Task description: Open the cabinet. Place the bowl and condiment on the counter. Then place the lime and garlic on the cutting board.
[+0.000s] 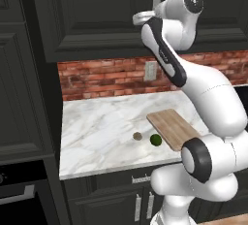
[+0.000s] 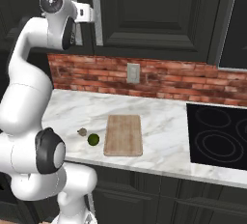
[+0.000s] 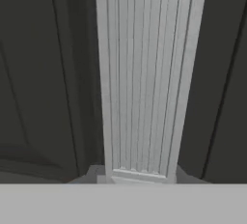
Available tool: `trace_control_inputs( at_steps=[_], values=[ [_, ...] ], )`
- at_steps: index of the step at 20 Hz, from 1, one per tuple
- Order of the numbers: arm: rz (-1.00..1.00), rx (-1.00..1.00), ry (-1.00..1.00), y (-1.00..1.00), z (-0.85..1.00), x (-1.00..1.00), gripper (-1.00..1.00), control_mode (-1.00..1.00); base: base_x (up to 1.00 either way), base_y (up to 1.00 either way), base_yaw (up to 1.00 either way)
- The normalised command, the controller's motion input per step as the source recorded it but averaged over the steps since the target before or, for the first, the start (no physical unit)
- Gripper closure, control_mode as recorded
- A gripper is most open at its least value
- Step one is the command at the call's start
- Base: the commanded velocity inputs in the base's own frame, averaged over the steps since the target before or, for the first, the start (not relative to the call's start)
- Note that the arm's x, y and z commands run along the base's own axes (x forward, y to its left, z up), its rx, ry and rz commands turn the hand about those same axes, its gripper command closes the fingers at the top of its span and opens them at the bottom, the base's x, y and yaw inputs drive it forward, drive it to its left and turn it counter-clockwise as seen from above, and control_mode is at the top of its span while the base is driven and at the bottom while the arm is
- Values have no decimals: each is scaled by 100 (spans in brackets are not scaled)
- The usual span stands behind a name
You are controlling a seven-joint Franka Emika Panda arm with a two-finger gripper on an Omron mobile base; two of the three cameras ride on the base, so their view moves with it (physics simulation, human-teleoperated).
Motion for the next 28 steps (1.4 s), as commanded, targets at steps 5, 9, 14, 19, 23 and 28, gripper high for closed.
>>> trace_control_inputs(
  at_steps=[5,9,14,19,23,28],
  values=[
    [21,0,-20,71,-36,43,100,-100,0,0,0],
    [1,0,-36,100,-17,46,100,-100,0,0,0],
    [-8,0,-29,100,0,19,100,-100,0,0,0],
    [-1,0,-12,100,4,21,100,-100,0,0,0],
    [0,0,-2,100,18,32,100,-100,0,0,0],
    [2,0,0,100,29,33,100,-100,0,0,0]
  ],
)
